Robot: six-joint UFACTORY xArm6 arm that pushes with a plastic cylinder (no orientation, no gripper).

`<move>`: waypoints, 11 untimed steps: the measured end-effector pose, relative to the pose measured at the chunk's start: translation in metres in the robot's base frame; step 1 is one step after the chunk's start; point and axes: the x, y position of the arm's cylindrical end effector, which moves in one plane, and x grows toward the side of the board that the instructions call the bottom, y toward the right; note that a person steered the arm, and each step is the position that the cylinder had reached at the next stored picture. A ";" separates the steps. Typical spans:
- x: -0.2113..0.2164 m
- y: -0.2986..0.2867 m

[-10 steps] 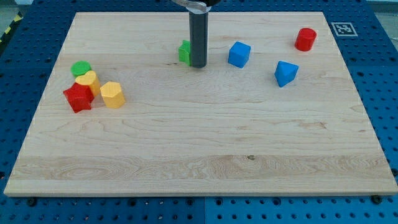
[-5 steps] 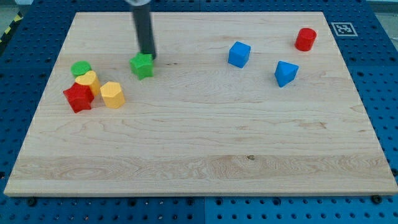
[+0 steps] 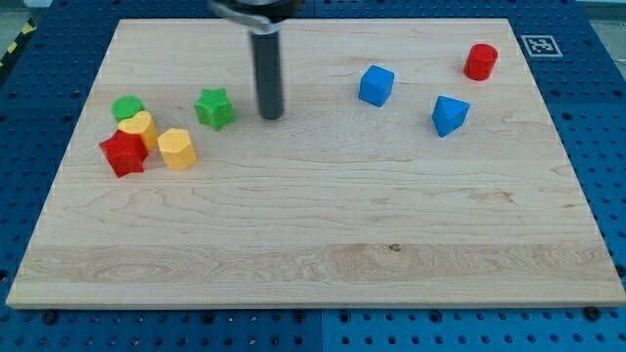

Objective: Slide the green star to the right of the green circle

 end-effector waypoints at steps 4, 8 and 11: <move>-0.017 -0.064; -0.037 -0.067; -0.084 -0.018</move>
